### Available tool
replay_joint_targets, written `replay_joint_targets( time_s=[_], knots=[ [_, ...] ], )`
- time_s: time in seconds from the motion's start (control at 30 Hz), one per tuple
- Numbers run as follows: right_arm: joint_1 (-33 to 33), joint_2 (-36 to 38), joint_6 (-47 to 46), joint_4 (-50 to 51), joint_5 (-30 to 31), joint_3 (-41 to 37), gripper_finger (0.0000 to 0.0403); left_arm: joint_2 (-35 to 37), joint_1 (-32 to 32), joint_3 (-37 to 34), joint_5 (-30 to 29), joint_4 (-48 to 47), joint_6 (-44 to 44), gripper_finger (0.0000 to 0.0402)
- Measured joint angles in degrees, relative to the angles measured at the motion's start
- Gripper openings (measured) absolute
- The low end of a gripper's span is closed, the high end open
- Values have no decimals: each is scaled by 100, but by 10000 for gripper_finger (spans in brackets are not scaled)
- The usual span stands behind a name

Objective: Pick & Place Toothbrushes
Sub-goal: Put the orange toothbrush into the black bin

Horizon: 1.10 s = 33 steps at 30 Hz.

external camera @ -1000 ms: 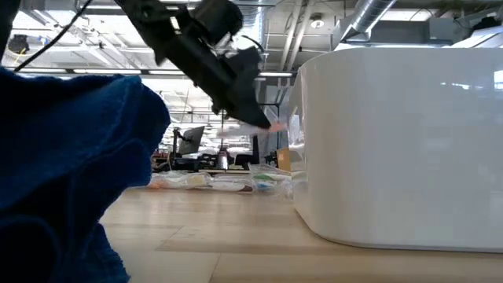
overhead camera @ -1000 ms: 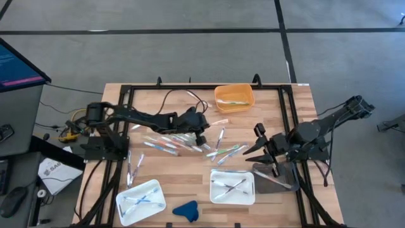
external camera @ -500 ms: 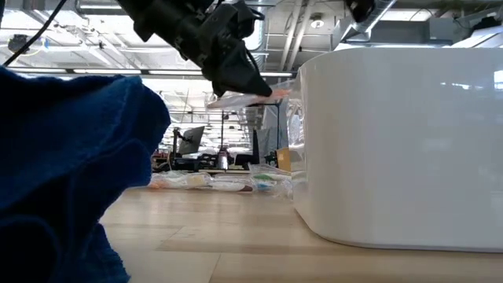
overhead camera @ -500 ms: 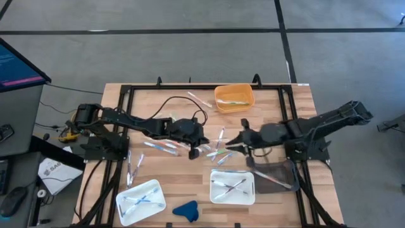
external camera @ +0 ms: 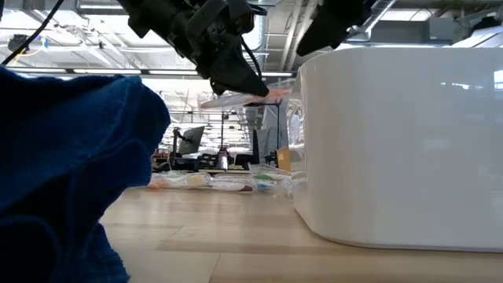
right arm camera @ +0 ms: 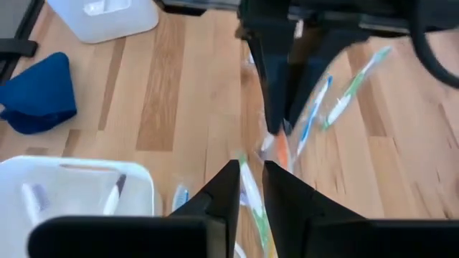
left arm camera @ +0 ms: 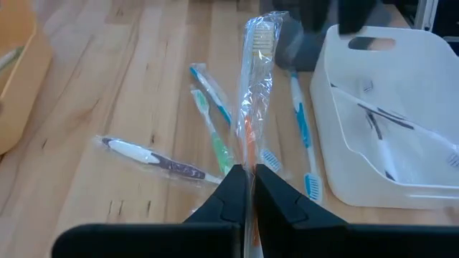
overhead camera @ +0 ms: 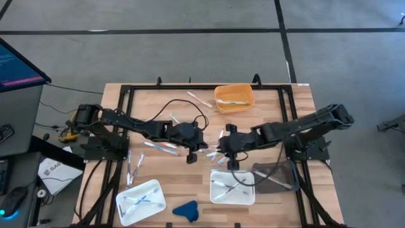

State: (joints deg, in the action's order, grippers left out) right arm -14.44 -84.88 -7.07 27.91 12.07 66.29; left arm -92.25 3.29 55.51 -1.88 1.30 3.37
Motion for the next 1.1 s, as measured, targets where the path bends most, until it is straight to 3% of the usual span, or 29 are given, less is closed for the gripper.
replay_joint_targets(
  time_s=[0.3,0.6,1.1],
  knots=[
    [86,-619,-25,447,20,621,78,-2,89,0,101,-4,32,6],
    [273,-643,-50,436,215,668,108,-2,208,0,-50,-2,86,6],
    [245,-643,-52,447,130,668,228,-4,378,0,-535,109,162,6]
  ],
)
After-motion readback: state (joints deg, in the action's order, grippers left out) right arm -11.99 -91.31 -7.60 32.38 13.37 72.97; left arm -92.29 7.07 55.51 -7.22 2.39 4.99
